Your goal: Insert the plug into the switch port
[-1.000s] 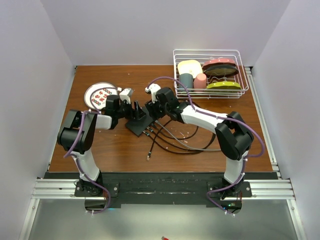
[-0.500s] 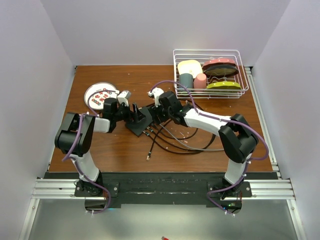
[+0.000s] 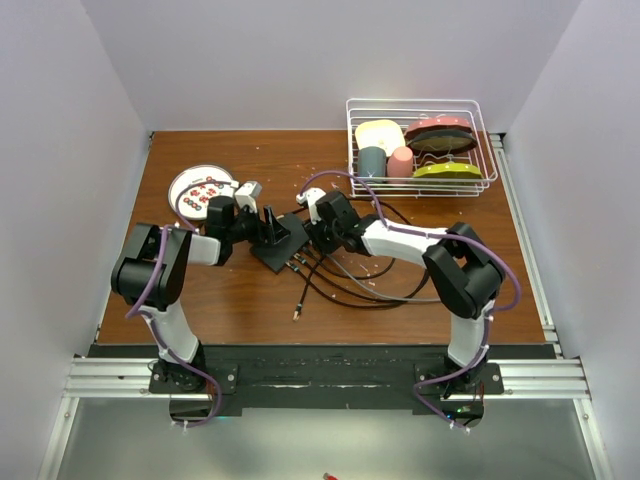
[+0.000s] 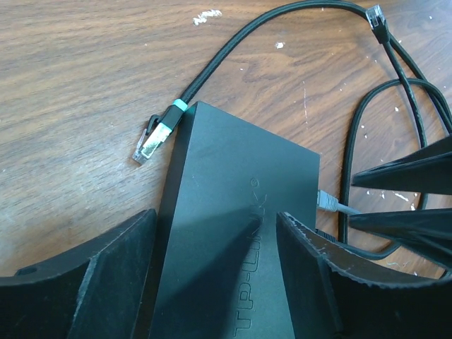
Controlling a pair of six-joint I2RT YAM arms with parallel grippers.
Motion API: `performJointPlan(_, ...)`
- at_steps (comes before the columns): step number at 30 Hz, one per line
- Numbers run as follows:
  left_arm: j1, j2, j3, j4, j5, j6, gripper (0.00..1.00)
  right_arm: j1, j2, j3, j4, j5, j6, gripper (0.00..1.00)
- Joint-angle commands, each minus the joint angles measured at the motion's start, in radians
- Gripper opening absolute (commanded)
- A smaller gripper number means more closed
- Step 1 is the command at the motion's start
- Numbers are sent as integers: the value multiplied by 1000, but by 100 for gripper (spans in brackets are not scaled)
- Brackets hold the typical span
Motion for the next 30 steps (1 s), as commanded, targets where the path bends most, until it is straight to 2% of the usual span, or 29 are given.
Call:
performJointPlan(1, 8, 20, 27, 24, 31, -6, 71, 3, 16, 25, -8, 14, 4, 38)
performJointPlan(5, 8, 24, 32, 23, 38, -4, 67, 1, 36, 31, -16, 15, 4, 36)
performJointPlan(9, 8, 32, 35, 23, 49, -4, 64, 1, 54, 40, -16, 11, 4, 24)
performJointPlan(10, 8, 32, 38, 23, 51, -3, 62, 3, 59, 43, -14, 11, 4, 15)
performJointPlan(13, 8, 38, 43, 21, 66, 0, 58, 3, 60, 45, -3, 4, 4, 2)
performJointPlan(19, 8, 58, 53, 20, 115, 3, 48, 1, 68, 74, 12, 0, 1, 0)
performJointPlan(30, 5, 72, 64, 20, 176, 6, 45, 3, 113, 140, 53, -6, -45, 0)
